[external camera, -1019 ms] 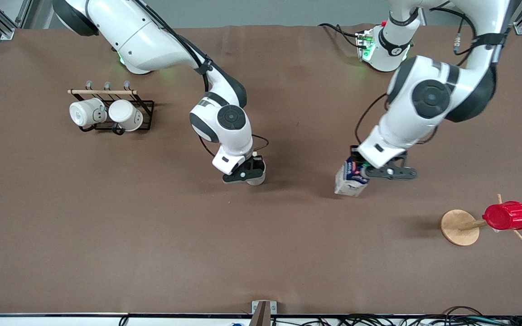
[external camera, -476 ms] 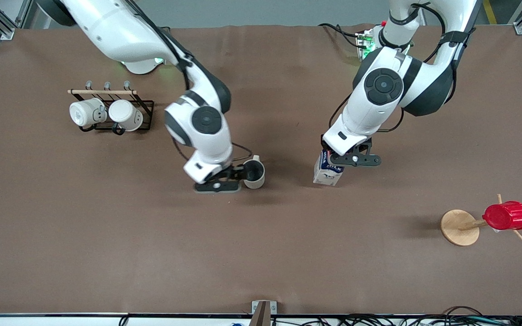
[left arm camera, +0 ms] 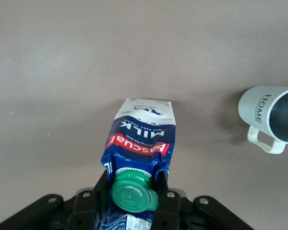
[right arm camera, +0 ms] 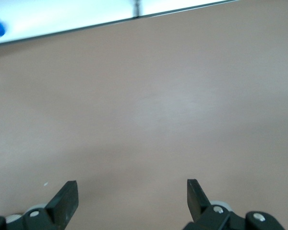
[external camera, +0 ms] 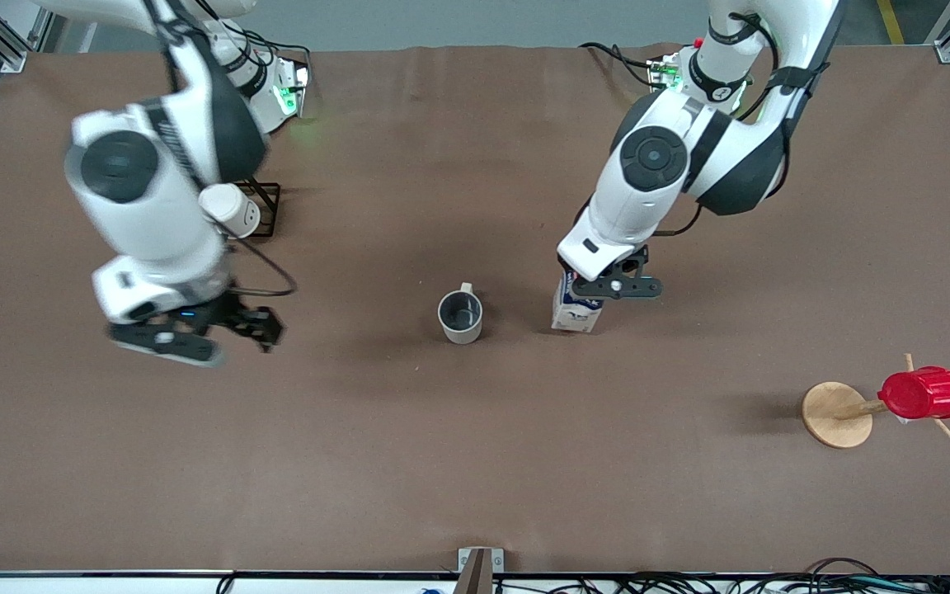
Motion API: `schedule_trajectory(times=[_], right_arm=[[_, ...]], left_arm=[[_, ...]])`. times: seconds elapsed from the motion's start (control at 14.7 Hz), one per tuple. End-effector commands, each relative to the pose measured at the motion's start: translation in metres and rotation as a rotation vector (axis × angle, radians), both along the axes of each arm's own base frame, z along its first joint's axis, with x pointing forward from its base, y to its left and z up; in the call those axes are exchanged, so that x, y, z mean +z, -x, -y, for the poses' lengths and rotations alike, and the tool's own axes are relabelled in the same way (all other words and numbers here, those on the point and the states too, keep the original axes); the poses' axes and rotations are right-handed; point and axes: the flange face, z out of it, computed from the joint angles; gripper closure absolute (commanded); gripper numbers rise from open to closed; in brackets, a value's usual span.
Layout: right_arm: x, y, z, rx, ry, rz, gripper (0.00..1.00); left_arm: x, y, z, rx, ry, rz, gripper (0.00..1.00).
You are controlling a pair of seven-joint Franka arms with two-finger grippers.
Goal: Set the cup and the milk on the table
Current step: 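Release the mug with the right gripper while the left gripper carries milk onward, then lower the milk carton beside the grey mug and open the left gripper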
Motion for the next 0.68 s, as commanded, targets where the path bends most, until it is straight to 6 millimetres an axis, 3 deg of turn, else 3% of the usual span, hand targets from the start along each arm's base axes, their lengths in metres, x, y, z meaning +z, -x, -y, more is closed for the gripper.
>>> schedule_trajectory(times=[0.0, 0.07, 0.27, 0.48, 0.61], right_arm=[[0.031, 0.012, 0.085, -0.006, -0.030, -0.015, 0.00], [0.042, 0.016, 0.111, -0.002, -0.024, -0.022, 0.00], [0.076, 0.040, 0.163, 0.029, -0.014, -0.056, 0.00], [0.104, 0.066, 0.198, 0.059, -0.062, -0.086, 0.00], [0.121, 0.084, 0.205, 0.044, -0.073, -0.120, 0.00]], left_arm=[[-0.007, -0.017, 0.022, -0.006, -0.018, 0.013, 0.71], [-0.008, -0.021, 0.030, -0.017, -0.027, 0.011, 0.71], [-0.012, -0.034, 0.051, -0.022, -0.053, -0.044, 0.71], [-0.018, -0.032, 0.069, -0.032, -0.075, -0.071, 0.71], [-0.018, -0.033, 0.070, -0.033, -0.073, -0.077, 0.72]])
